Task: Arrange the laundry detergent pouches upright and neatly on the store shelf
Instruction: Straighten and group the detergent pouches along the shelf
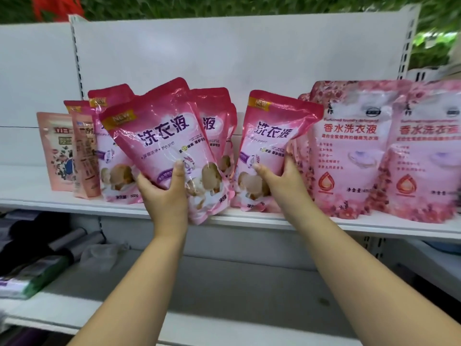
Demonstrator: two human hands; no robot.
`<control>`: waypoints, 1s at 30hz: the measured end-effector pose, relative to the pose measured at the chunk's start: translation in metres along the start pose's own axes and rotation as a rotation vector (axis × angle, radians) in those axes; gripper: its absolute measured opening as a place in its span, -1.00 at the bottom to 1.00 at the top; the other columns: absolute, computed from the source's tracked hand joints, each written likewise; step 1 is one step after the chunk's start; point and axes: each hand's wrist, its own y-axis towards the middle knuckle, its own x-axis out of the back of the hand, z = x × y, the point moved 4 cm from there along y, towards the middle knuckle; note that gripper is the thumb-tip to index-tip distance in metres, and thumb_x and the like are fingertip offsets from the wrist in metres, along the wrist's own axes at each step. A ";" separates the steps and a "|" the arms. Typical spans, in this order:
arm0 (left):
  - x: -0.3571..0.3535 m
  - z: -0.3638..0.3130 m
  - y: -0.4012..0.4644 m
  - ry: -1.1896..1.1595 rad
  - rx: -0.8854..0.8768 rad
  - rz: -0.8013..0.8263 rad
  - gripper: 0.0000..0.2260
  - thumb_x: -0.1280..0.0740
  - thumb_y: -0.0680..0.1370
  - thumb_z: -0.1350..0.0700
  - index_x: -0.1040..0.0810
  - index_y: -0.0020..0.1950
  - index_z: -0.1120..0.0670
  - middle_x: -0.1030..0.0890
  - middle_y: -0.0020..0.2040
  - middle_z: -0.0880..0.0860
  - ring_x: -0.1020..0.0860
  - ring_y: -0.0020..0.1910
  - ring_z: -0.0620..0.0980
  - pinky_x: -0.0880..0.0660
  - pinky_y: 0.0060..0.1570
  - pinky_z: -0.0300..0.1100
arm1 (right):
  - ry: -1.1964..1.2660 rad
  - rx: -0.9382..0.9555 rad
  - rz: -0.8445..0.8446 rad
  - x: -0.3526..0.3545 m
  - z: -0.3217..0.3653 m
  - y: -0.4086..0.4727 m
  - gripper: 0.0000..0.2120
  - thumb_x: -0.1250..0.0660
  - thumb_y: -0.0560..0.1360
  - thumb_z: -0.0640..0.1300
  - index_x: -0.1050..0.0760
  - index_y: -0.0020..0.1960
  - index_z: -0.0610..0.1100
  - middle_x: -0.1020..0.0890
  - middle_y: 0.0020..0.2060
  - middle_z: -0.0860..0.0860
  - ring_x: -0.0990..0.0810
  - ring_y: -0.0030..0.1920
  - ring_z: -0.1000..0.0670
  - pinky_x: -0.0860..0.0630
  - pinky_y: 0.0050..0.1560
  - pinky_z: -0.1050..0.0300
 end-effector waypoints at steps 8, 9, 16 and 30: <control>0.004 -0.018 0.019 0.076 -0.103 -0.045 -0.47 -0.39 0.48 0.05 -0.24 0.34 0.15 -0.42 0.12 -0.01 -0.44 0.05 -0.07 -0.37 -0.04 -0.40 | -0.093 -0.039 0.132 -0.062 0.001 0.015 -0.44 0.02 0.59 0.14 0.18 0.51 0.12 0.07 0.52 0.11 0.08 0.51 -0.03 0.09 0.48 -0.11; 0.004 -0.017 0.021 0.087 -0.107 -0.037 -0.48 -0.38 0.49 0.05 -0.23 0.34 0.15 -0.41 0.11 -0.01 -0.44 0.05 -0.07 -0.37 -0.02 -0.37 | -0.119 -0.018 0.118 -0.066 0.000 0.020 -0.44 0.04 0.60 0.13 0.17 0.51 0.09 0.08 0.52 0.10 0.12 0.51 0.01 0.13 0.49 -0.06; -0.008 -0.004 0.032 0.278 -0.103 0.068 -0.50 -0.39 0.47 -0.01 -0.28 0.28 0.18 -0.39 0.01 -0.01 -0.39 -0.05 -0.01 -0.28 -0.09 -0.24 | -0.230 -0.061 0.206 -0.104 -0.021 0.059 -0.38 0.12 0.53 0.30 0.22 0.50 0.13 0.14 0.52 0.03 0.21 0.51 -0.05 0.21 0.48 -0.16; -0.003 0.013 0.039 0.199 -0.052 -0.006 -0.58 -0.39 0.46 -0.03 -0.31 0.20 0.07 -0.47 0.06 -0.01 -0.45 -0.01 -0.02 -0.31 -0.04 -0.18 | 0.197 -0.326 0.151 -0.061 -0.046 0.108 -0.40 0.10 0.57 0.26 -0.58 -0.10 -0.11 -0.60 -0.24 0.00 -0.50 -0.21 0.03 -0.38 -0.18 0.15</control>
